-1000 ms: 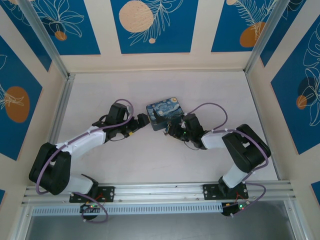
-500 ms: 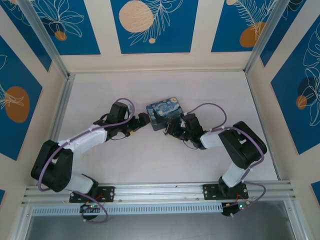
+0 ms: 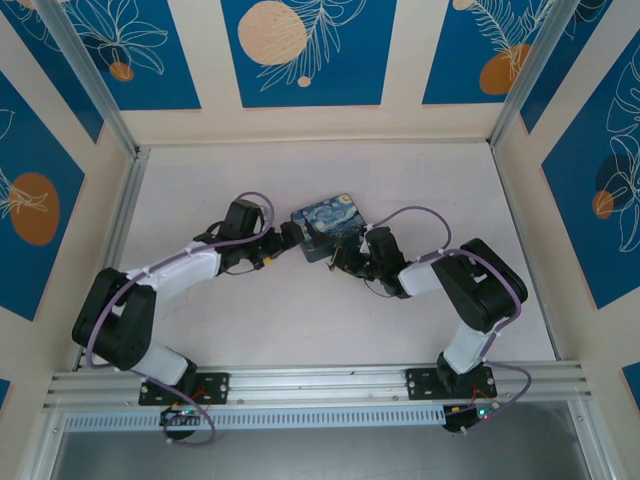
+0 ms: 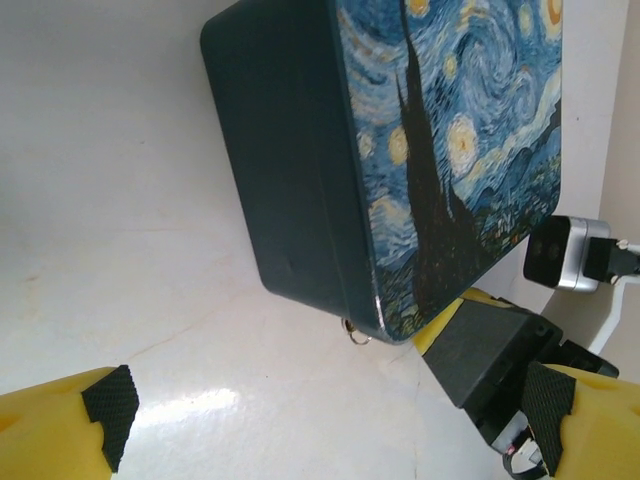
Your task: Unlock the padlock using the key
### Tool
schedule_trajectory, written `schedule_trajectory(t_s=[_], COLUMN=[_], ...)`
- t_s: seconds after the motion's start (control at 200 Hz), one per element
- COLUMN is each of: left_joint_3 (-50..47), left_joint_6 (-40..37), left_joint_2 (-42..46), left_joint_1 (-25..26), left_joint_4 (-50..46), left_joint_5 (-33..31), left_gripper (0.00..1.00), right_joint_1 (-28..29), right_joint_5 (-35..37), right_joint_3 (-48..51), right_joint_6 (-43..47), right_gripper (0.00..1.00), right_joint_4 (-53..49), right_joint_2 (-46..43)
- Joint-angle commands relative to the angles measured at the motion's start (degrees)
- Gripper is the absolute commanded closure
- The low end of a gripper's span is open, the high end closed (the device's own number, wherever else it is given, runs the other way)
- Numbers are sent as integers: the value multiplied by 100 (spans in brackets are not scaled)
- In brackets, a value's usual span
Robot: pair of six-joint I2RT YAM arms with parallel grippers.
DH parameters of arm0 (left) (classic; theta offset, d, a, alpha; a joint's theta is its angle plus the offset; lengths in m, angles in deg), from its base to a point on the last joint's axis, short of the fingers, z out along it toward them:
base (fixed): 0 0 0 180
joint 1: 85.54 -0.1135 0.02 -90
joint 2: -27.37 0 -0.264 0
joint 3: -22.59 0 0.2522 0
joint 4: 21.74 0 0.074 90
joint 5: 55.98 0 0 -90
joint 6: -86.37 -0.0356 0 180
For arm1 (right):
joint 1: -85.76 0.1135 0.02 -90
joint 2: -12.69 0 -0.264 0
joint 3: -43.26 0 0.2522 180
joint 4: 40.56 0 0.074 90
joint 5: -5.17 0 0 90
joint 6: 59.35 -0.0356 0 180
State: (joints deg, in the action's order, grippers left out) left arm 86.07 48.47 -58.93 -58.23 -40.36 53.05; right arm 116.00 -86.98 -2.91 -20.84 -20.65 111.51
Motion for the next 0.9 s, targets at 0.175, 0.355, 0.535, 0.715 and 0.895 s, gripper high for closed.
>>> schedule_trajectory(t_s=[0.175,0.355,0.535,0.715,0.895], left_joint_3=[410,657,1019,1296,1370], left_joint_6=[-349,-688,-1035,-1264,-1390], left_joint_2=[-314,-483,-739,-1021,-1220], left_joint_1=[-59,1,134,290,476], left_joint_4=[-212,-554,-927,-1116,-1135], left_joint_5=[-227,-625,-1050,-1358,-1614], left_gripper=[0,0,0,0,0], right_joint_1=[-88,-153,-194,-222,-263], right_joint_5=[-44,-41,21,66,28], right_joint_3=[28,47,35,21,62], right_joint_6=[49,89,17,-24,-209], right_gripper=[90,98,100,100,100], right_joint_4=[-299,-548,-930,-1125,-1117], right_joint_2=[-95,-306,-507,-619,-636])
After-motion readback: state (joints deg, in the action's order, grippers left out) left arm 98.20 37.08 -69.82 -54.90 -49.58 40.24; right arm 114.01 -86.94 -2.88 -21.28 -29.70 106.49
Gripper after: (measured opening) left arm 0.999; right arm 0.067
